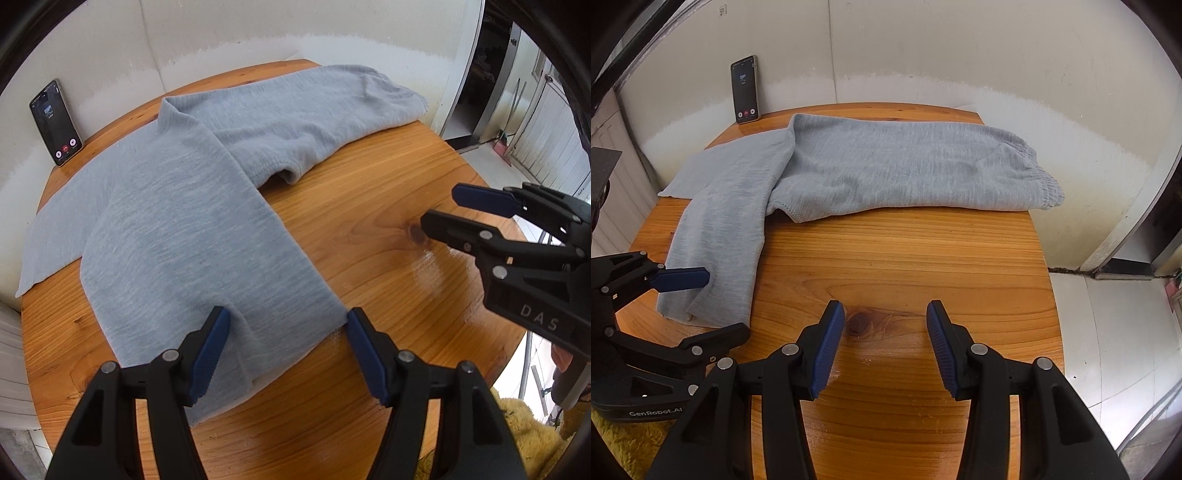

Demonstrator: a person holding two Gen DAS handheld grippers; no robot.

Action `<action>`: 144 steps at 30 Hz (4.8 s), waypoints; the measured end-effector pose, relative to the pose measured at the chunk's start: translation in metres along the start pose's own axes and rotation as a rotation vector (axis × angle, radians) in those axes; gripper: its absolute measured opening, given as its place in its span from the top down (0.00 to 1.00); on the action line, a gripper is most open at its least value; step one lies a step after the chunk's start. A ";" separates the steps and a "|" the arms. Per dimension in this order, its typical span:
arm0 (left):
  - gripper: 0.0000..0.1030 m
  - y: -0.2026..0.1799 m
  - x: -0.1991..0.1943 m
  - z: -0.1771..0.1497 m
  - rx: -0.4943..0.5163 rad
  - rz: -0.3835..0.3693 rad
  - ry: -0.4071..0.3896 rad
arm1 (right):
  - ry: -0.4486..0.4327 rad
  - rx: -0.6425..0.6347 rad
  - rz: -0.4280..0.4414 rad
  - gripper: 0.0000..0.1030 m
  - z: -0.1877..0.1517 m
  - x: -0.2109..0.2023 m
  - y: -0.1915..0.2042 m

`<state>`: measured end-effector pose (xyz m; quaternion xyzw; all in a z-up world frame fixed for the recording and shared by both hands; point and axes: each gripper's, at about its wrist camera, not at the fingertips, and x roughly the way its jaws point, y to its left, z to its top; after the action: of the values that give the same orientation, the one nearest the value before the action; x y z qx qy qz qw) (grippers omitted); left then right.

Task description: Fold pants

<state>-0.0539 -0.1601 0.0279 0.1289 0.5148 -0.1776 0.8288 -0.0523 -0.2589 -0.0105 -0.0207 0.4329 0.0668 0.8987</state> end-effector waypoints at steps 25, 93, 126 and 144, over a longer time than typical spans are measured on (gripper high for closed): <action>0.91 0.169 -0.098 0.064 -0.281 0.358 -0.302 | -0.014 -0.032 0.053 0.54 0.022 0.008 0.014; 0.17 0.255 0.006 0.043 -0.502 0.295 -0.034 | 0.063 -0.115 0.041 0.49 0.100 0.092 0.003; 0.20 0.369 -0.012 -0.031 -0.924 0.013 -0.132 | 0.077 -0.011 0.018 0.48 0.107 0.056 0.049; 0.86 0.355 -0.019 -0.009 -0.853 0.075 -0.187 | 0.151 0.020 0.041 0.37 0.099 0.081 0.051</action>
<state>0.0826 0.1675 0.0515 -0.2231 0.4599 0.0702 0.8566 0.0674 -0.1904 -0.0111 -0.0079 0.5005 0.0789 0.8621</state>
